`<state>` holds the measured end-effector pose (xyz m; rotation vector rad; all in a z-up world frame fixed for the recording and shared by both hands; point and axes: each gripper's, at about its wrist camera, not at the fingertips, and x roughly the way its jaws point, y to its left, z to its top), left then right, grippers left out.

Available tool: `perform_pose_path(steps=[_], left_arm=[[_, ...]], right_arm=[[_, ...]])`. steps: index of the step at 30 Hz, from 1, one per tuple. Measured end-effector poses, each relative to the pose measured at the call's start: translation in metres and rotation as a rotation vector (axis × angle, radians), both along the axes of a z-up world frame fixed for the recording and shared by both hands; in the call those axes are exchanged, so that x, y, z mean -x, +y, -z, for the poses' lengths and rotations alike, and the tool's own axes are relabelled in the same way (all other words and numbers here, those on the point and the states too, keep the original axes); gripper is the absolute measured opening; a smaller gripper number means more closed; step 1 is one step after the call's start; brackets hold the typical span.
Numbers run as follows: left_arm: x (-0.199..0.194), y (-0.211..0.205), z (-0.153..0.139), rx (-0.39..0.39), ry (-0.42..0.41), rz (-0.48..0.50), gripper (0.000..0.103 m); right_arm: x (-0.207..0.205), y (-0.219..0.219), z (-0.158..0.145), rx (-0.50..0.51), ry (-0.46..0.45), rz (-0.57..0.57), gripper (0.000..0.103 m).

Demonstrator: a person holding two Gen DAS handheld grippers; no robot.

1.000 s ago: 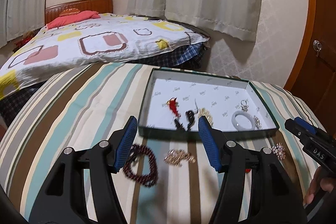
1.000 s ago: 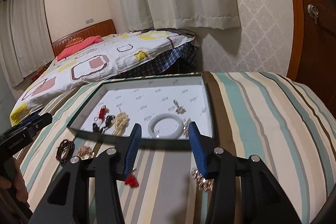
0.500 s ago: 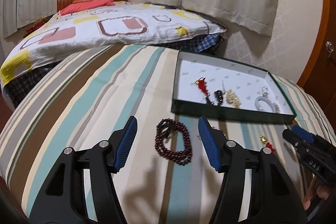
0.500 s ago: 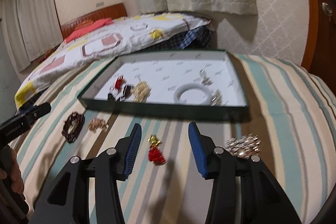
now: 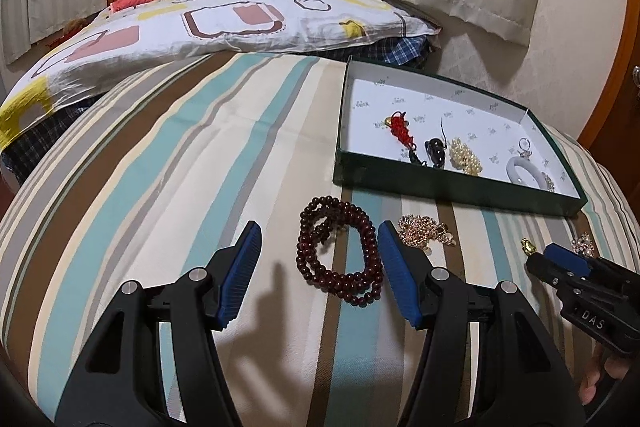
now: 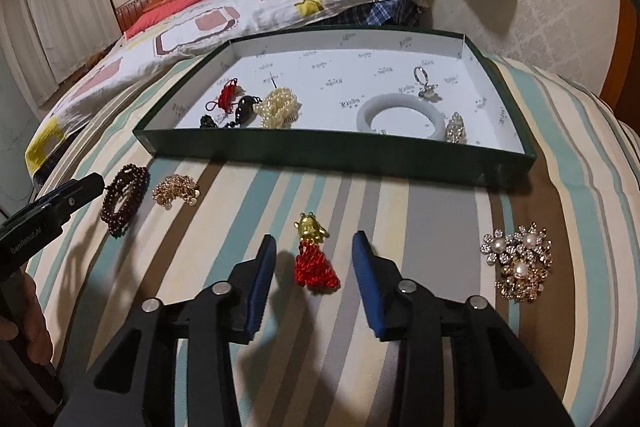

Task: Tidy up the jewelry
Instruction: 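Grasp the dark red bead bracelet with the left tool while the right tool grasps the red-tasseled gold charm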

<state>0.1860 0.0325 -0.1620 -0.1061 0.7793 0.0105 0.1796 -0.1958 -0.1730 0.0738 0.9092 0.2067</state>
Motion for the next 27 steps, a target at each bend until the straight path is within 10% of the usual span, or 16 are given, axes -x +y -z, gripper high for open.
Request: perform_pose_path(steps=[9,27], left_arm=[[-0.01,-0.008,0.008,-0.007,0.032,0.018,0.059],[-0.027,-0.007,0.022,0.008,0.116,0.011,0.059]], right_arm=[[0.002,-0.004,-0.003,0.011,-0.015,-0.003,0.011],[0.001,-0.011,-0.008,-0.001,-0.048,0.017,0.011]])
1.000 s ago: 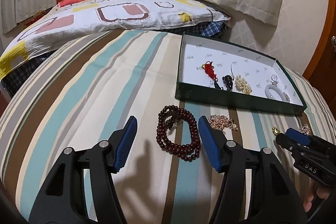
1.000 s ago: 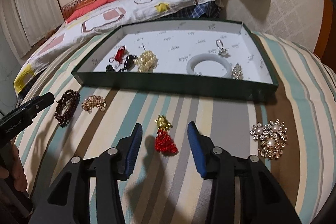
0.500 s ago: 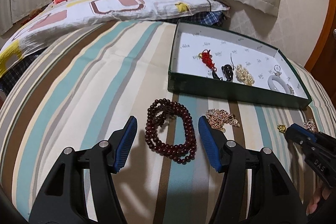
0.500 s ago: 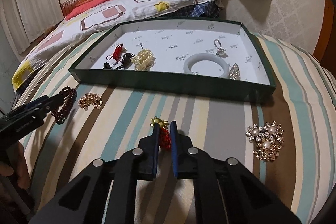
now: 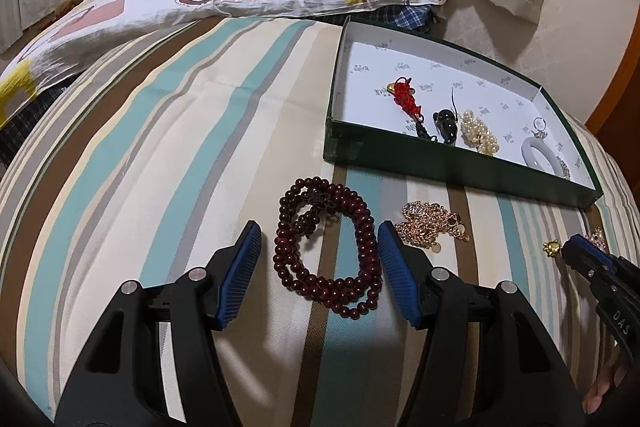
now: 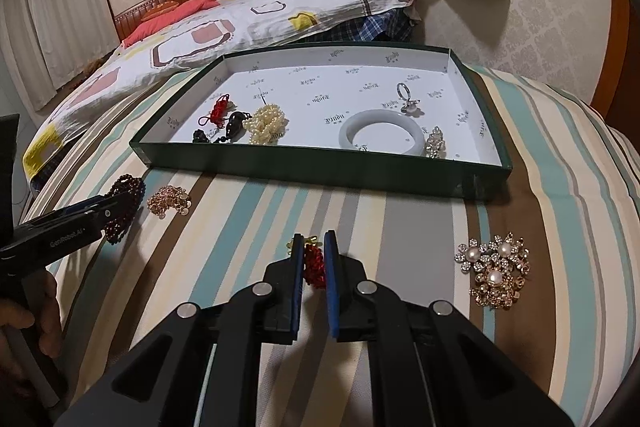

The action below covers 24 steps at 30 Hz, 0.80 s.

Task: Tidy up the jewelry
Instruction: 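Grasp the dark red bead bracelet with the left tool while the right tool grasps the red-tasseled gold charm, then carry the bead bracelet and gold charm into the box and open both tools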

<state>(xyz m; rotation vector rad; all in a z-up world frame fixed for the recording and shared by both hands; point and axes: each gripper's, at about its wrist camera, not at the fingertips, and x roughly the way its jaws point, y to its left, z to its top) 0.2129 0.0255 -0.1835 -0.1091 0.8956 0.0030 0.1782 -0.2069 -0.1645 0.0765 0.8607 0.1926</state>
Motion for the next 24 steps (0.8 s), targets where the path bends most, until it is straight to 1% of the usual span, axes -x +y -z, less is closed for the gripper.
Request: perform_pose_path(steps=[1,2,3,4,5,6,7,8,16,24], left_arm=[[0.0,-0.001,0.0,-0.006,0.001,0.002,0.055],[0.0,-0.001,-0.001,-0.008,-0.001,0.009,0.048],[0.001,-0.002,-0.001,-0.01,-0.002,0.016,0.046],[0.001,-0.003,-0.002,-0.007,-0.004,0.025,0.038],[0.001,-0.004,-0.001,-0.003,-0.006,0.034,0.027],[0.001,-0.006,-0.001,-0.002,-0.006,0.045,0.022],[0.001,-0.007,-0.001,-0.005,-0.007,0.051,0.015],[0.002,-0.009,-0.002,-0.008,-0.011,0.057,0.011],[0.005,-0.01,-0.007,-0.007,-0.048,0.059,0.01],[0.012,-0.013,-0.014,-0.035,-0.102,0.063,0.01]], right_arm=[[0.0,-0.001,0.0,-0.003,-0.002,0.001,0.011],[0.0,-0.001,0.0,-0.004,-0.003,0.002,0.011],[0.001,-0.001,-0.001,-0.006,-0.006,0.003,0.011],[0.001,-0.001,-0.001,-0.009,-0.008,0.005,0.011],[0.001,-0.002,-0.002,-0.011,-0.01,0.005,0.011],[0.001,-0.002,-0.002,-0.012,-0.012,0.006,0.011],[0.002,-0.002,-0.003,-0.015,-0.016,0.008,0.011],[0.002,-0.003,-0.003,-0.017,-0.021,0.01,0.011],[0.008,-0.008,-0.01,-0.035,-0.062,0.029,0.01],[0.012,-0.01,-0.017,-0.035,-0.093,0.041,0.01]])
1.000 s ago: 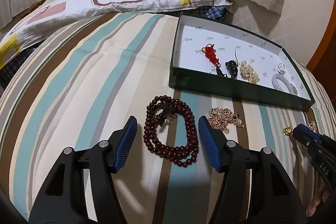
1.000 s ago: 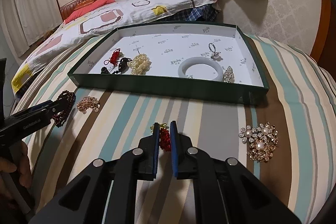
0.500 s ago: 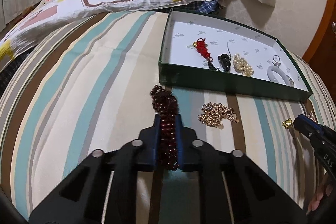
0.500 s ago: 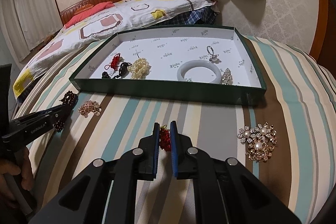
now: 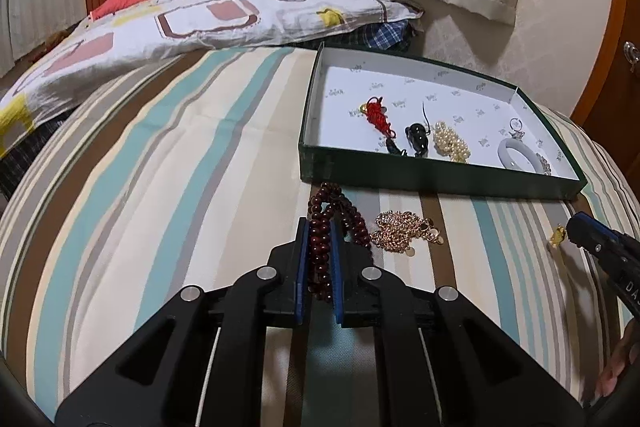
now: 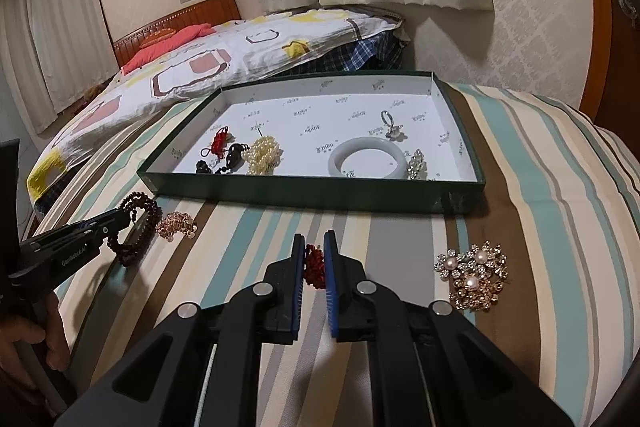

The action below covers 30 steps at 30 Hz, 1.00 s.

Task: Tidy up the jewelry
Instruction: 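Carry the bead bracelet and gold charm into the box and open both tools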

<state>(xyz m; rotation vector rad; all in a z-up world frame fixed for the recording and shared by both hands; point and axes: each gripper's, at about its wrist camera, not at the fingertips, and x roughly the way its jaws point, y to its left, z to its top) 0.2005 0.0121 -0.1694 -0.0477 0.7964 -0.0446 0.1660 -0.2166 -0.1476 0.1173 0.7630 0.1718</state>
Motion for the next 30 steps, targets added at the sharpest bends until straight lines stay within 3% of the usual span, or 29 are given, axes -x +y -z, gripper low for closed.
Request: perform_pose_path(steps=[12,30], left_arm=[[0.008,0.001,-0.02,0.016,-0.06,0.001,0.01],[0.005,-0.007,-0.082,0.071,-0.211,0.016,0.01]], right_arm=[[0.006,0.0,-0.012,-0.002,-0.043,0.002,0.01],[-0.007,-0.015,-0.071,-0.002,-0.206,0.029,0.01]])
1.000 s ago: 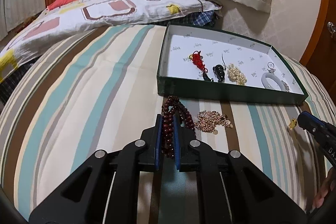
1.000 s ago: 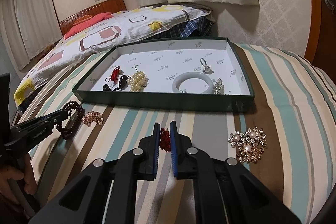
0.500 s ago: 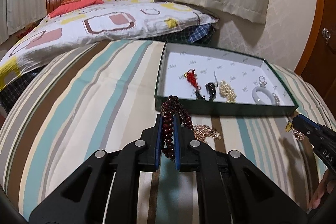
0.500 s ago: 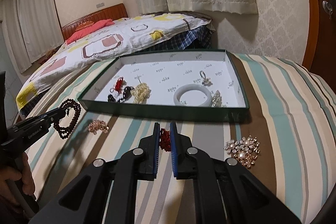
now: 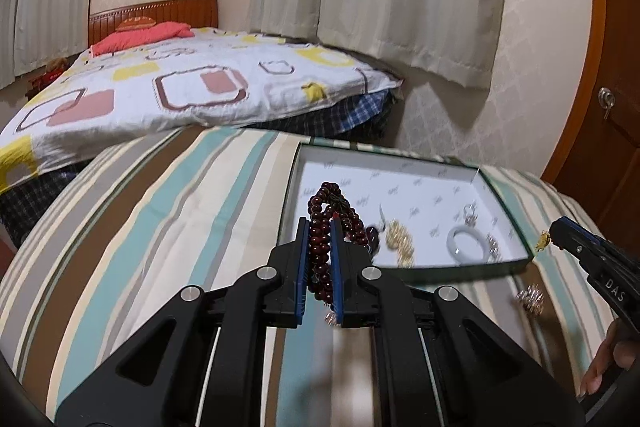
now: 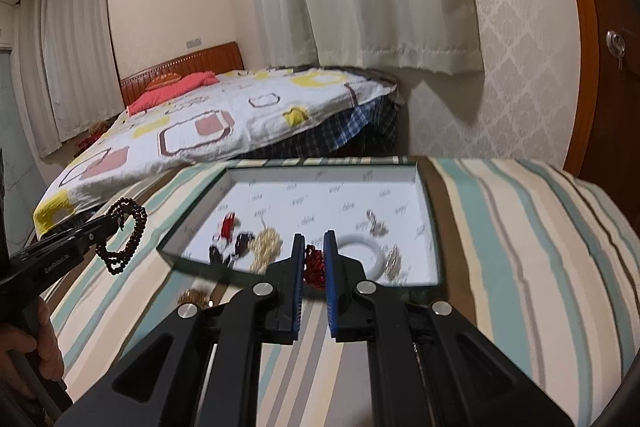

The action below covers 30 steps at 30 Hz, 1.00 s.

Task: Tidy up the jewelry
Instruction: 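Carry the bead bracelet and gold charm into the box and open both tools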

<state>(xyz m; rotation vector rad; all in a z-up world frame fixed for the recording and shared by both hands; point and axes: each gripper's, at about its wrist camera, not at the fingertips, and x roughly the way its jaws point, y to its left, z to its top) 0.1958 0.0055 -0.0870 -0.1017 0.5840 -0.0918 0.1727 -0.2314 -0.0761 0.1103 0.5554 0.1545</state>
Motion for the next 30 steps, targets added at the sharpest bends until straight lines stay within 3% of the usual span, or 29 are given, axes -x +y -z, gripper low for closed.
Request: perform_pose_path(steps=[10,15,30], left_arm=[[-0.04,-0.025,-0.02,0.026,-0.069,0.039,0.01],[-0.074,-0.044,-0.013,0.026,-0.073,0.046,0.01],[-0.162,-0.081,0.055,0.011,0.136,0.042,0.01]], right_arm=[[-0.041,-0.013,-0.024,0.014,-0.099,0.015,0.01],[-0.068,-0.02,-0.017,0.019,-0.113,0.025,0.01],[-0.143,-0.04,0.049,0.016,0.073,0.072,0.01]])
